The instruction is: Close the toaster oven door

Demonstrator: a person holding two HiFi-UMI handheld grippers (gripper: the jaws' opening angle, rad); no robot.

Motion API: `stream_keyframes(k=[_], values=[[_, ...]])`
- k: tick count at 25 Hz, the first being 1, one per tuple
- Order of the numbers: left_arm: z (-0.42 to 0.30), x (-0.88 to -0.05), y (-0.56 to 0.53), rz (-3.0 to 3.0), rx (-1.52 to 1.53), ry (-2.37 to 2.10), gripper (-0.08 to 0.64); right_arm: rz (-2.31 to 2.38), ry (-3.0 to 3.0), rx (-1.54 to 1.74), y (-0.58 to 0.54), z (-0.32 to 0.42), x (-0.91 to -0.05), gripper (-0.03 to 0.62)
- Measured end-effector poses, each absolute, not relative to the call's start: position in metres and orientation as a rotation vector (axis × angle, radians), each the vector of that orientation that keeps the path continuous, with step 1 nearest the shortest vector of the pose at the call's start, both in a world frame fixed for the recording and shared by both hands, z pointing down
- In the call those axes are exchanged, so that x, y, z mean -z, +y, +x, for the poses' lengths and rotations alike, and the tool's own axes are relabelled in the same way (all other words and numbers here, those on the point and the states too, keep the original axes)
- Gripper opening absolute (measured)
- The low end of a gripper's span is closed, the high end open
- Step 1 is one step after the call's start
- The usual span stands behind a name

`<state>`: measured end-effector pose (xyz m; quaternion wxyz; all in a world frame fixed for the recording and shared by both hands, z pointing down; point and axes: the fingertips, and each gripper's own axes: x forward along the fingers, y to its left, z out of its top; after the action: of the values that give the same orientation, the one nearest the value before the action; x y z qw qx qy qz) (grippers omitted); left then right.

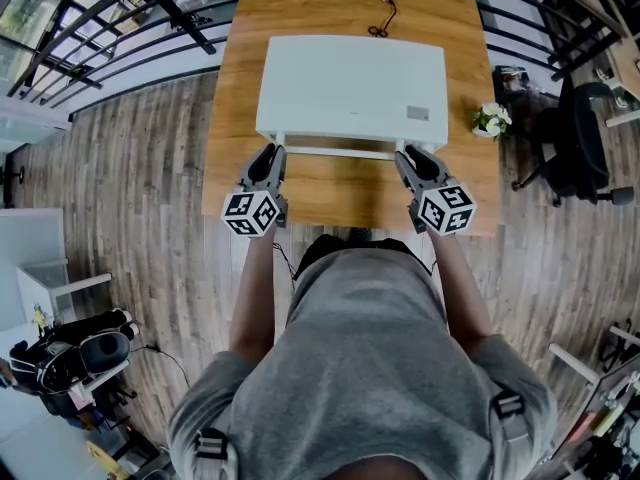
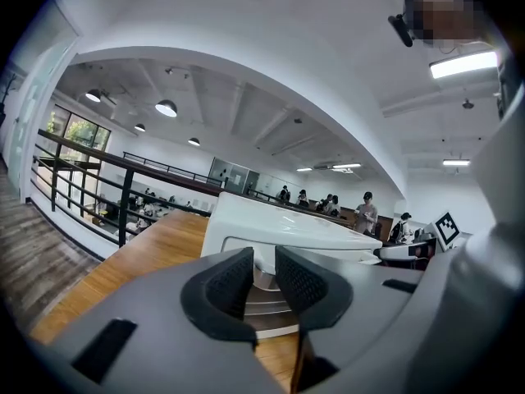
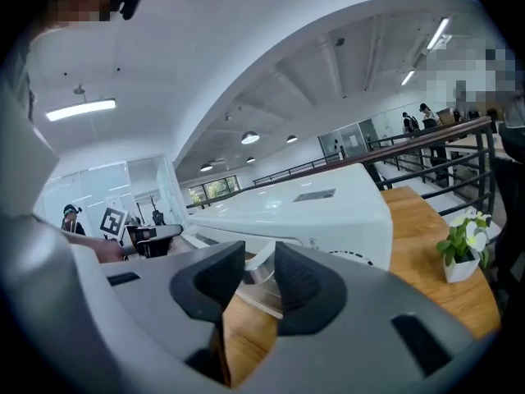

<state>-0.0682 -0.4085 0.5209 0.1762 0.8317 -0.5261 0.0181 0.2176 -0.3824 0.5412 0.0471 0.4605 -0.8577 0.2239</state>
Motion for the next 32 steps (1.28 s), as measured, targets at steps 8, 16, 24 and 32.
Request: stream_keyframes(k=[8,16,24,32], values=[[-0.061,-0.529,-0.39,2.407,-0.212,-1.466,0.091,1.394,-2.606,-0.464,-0.372,0.215,-0.537,0.075],[-0.058,-0.541,-0.372,2.431,-0.321,-1.437,0.048,1.412,-2.478,-0.386,-0.361,0.219,-0.559,0.005],[-0.06,-0.546,-0.361,2.465,-0.412,-1.432,0.032,1.328,-2.433,-0.331,-0.347,0.2,-0.575,0.005],[-0.067,-0.545,-0.357,2.461,-0.431,-1.41,0.032,1.294,-2.423,-0.344,-0.342,0.189,-0.578,0.005]])
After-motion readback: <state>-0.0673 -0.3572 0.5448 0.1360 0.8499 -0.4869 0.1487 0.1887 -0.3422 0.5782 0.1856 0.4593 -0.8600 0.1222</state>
